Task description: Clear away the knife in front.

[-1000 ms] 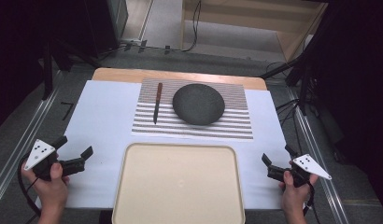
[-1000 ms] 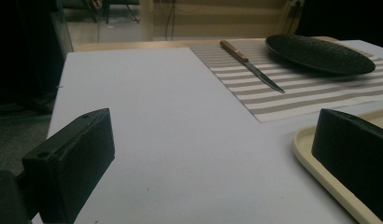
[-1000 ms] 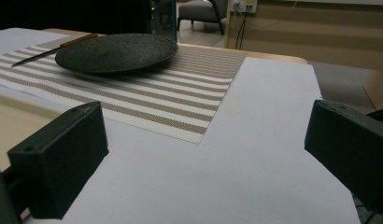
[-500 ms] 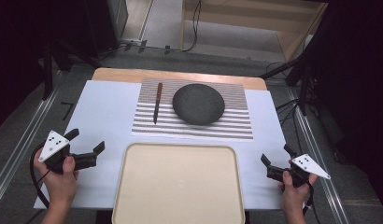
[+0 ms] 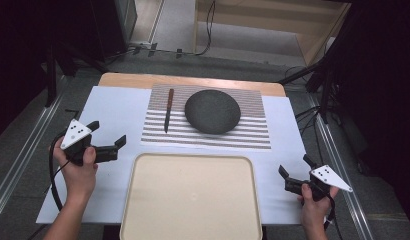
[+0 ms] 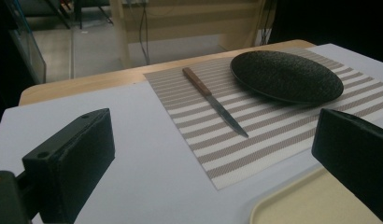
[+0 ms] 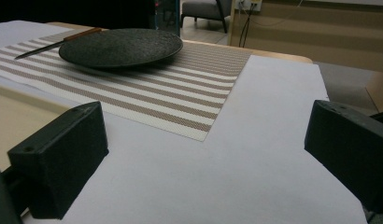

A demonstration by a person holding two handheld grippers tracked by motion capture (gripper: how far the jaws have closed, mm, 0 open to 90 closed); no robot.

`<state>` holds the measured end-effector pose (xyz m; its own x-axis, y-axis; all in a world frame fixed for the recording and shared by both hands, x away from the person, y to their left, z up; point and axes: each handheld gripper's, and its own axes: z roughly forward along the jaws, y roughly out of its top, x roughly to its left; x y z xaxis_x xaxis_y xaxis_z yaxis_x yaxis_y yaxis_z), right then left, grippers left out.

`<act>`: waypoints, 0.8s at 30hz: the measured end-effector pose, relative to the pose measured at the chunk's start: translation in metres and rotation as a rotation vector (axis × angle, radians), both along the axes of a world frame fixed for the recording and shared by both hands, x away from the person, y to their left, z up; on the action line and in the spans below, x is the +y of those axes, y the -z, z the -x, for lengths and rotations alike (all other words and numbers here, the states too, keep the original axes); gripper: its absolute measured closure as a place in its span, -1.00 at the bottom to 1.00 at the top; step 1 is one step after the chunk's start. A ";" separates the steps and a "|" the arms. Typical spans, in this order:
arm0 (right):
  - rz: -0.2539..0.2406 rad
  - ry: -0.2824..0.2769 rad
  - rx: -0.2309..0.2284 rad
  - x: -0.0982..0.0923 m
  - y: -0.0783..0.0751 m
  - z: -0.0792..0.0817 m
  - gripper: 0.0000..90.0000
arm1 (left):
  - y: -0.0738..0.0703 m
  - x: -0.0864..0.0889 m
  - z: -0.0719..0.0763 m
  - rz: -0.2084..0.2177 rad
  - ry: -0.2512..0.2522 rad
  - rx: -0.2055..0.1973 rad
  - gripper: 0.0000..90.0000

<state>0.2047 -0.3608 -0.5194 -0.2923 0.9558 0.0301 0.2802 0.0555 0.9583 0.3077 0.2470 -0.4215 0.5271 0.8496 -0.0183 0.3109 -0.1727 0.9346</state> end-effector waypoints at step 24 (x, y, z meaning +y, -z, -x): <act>0.010 0.002 0.002 0.001 0.000 -0.001 -1.00 | -0.018 -0.051 -0.063 0.002 0.050 0.057 -0.96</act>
